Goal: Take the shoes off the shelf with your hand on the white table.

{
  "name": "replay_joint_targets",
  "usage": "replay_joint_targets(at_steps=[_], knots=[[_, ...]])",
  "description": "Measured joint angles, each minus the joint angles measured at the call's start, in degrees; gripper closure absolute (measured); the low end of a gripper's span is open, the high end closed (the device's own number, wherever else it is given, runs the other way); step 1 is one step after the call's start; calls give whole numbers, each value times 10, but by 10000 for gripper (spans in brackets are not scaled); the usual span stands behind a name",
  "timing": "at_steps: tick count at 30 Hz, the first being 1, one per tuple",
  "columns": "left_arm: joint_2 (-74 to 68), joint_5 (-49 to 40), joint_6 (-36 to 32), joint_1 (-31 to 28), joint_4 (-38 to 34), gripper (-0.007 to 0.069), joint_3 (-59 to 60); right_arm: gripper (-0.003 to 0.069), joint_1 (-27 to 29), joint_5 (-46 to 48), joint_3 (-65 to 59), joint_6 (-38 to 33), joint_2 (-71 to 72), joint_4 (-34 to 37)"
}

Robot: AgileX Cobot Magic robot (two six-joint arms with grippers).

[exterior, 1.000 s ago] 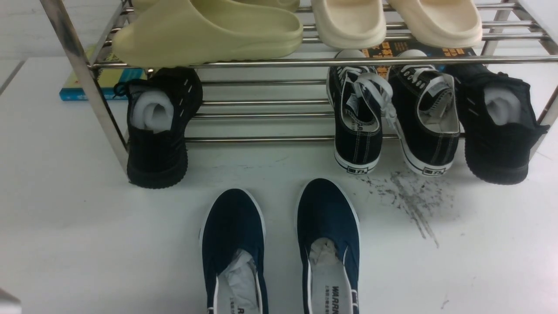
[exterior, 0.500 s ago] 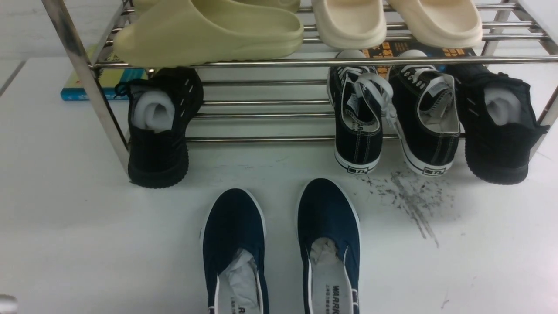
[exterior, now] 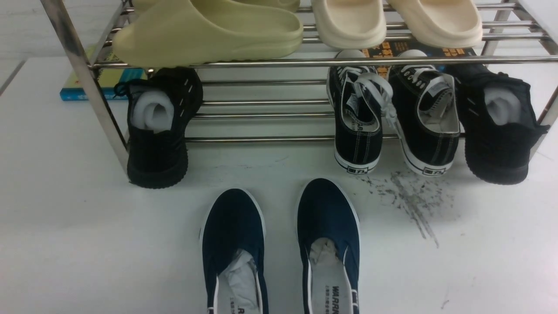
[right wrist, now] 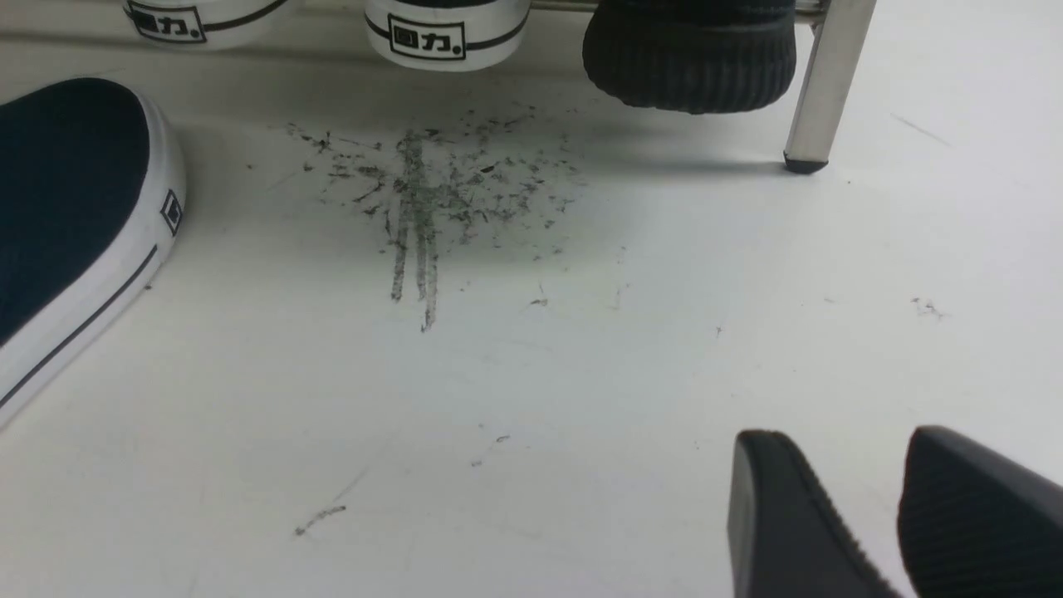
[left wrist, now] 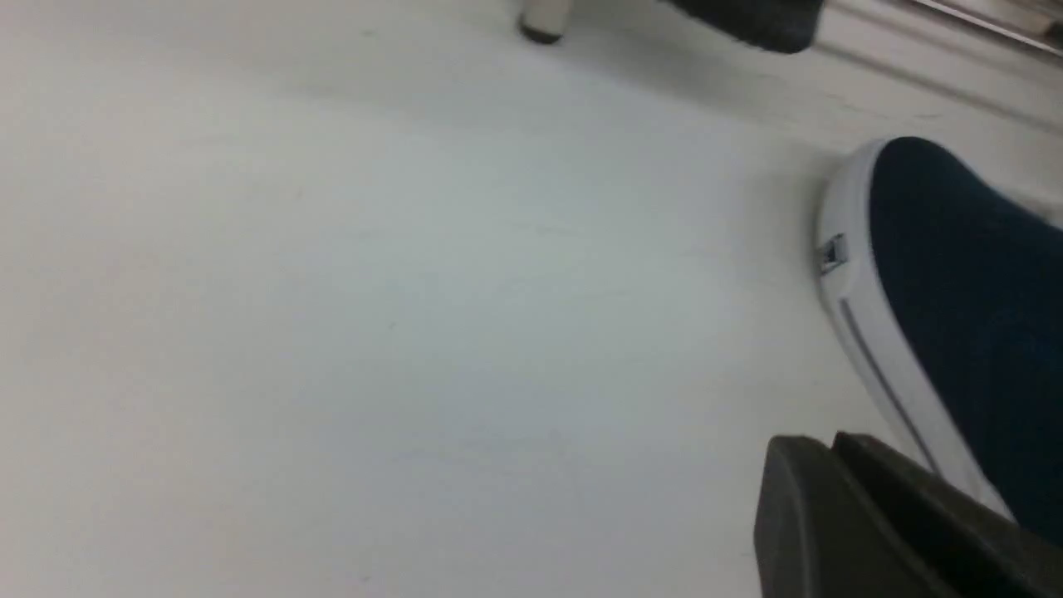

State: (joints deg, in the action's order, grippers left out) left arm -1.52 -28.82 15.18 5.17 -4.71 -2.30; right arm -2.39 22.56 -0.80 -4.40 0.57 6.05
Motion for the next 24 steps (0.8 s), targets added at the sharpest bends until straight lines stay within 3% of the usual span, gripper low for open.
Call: replay_joint_targets(at_steps=[7, 24], knots=[[21, 36, 15, -63, 29, 559, 26, 419, 0, 0, 0, 0, 0, 0], [22, 48, 32, -25, 89, 552, 28, 419, 0, 0, 0, 0, 0, 0]])
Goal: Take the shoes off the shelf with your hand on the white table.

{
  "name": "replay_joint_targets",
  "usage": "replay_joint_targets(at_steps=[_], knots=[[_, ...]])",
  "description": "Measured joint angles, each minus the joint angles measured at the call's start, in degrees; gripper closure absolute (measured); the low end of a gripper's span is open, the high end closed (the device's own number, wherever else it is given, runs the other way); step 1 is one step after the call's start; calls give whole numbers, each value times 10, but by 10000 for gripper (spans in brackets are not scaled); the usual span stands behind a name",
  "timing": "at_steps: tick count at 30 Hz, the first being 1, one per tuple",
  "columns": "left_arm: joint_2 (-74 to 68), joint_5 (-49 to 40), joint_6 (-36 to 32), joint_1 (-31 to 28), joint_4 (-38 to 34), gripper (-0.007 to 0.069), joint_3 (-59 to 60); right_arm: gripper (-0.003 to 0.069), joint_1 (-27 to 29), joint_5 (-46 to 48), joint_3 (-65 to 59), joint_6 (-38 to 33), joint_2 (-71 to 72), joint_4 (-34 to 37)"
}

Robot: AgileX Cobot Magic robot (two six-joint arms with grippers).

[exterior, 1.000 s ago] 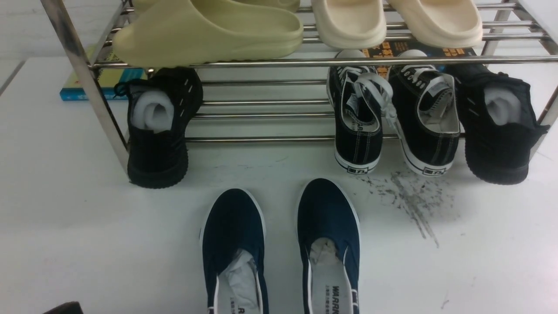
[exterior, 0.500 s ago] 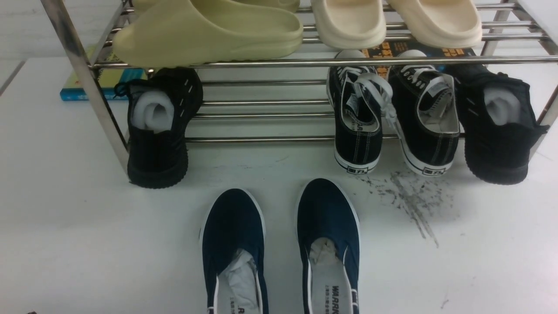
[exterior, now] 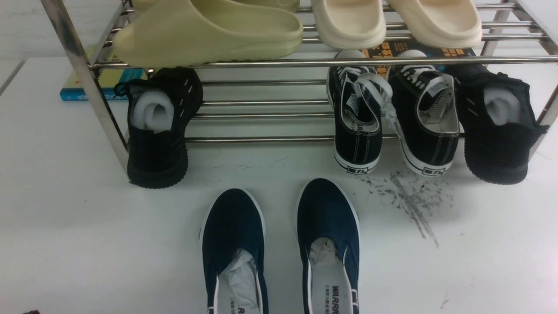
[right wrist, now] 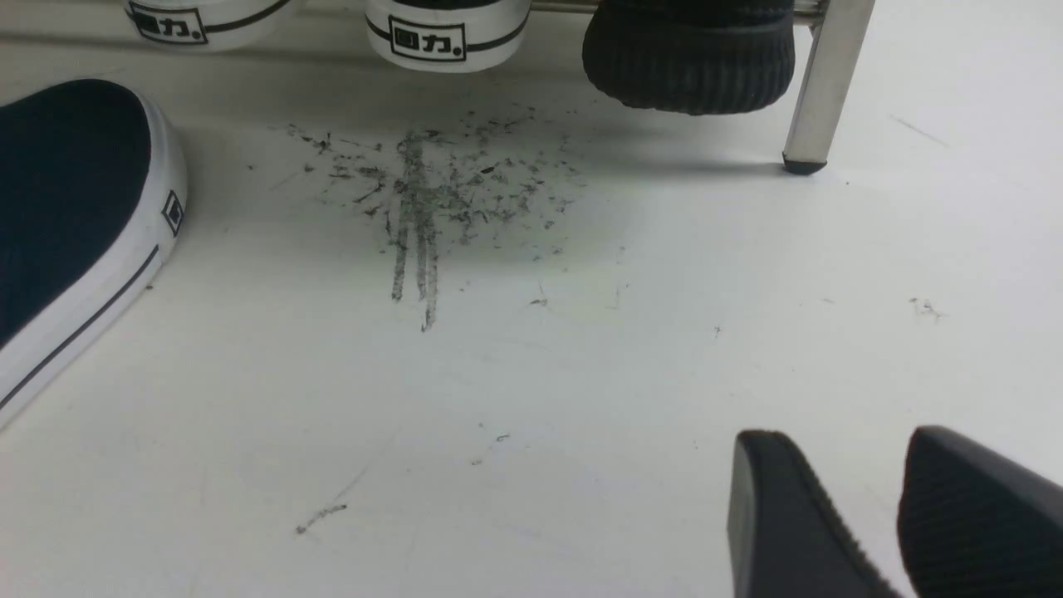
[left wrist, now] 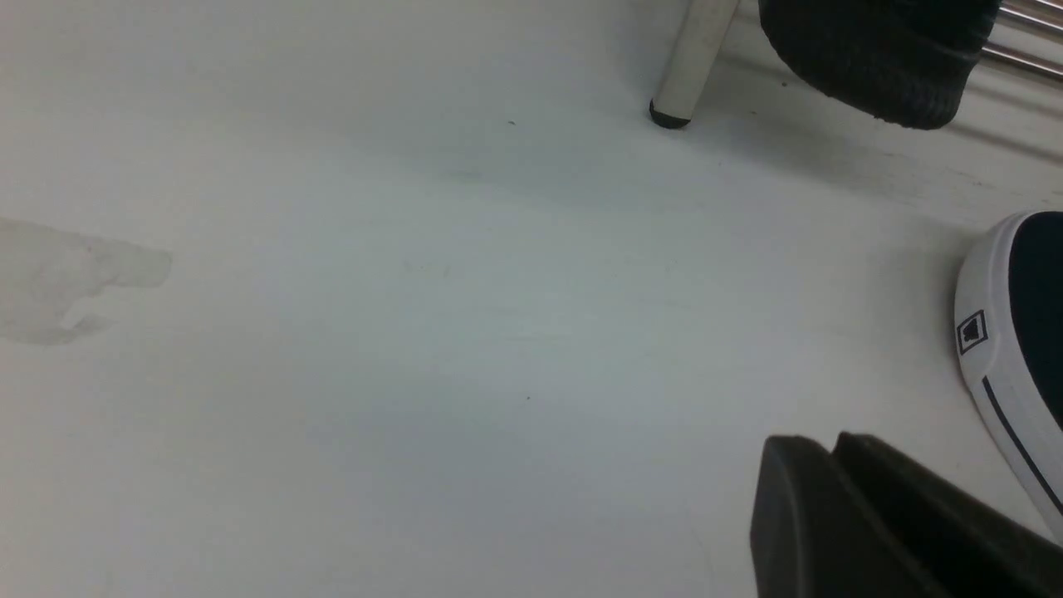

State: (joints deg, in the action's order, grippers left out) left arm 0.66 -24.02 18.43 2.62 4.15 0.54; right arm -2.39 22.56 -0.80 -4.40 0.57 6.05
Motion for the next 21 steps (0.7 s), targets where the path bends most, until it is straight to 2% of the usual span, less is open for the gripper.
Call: replay_joint_targets(at_steps=[21], knots=[[0, 3, 8, 0, 4, 536, 1, 419, 0, 0, 0, 0, 0, 0]])
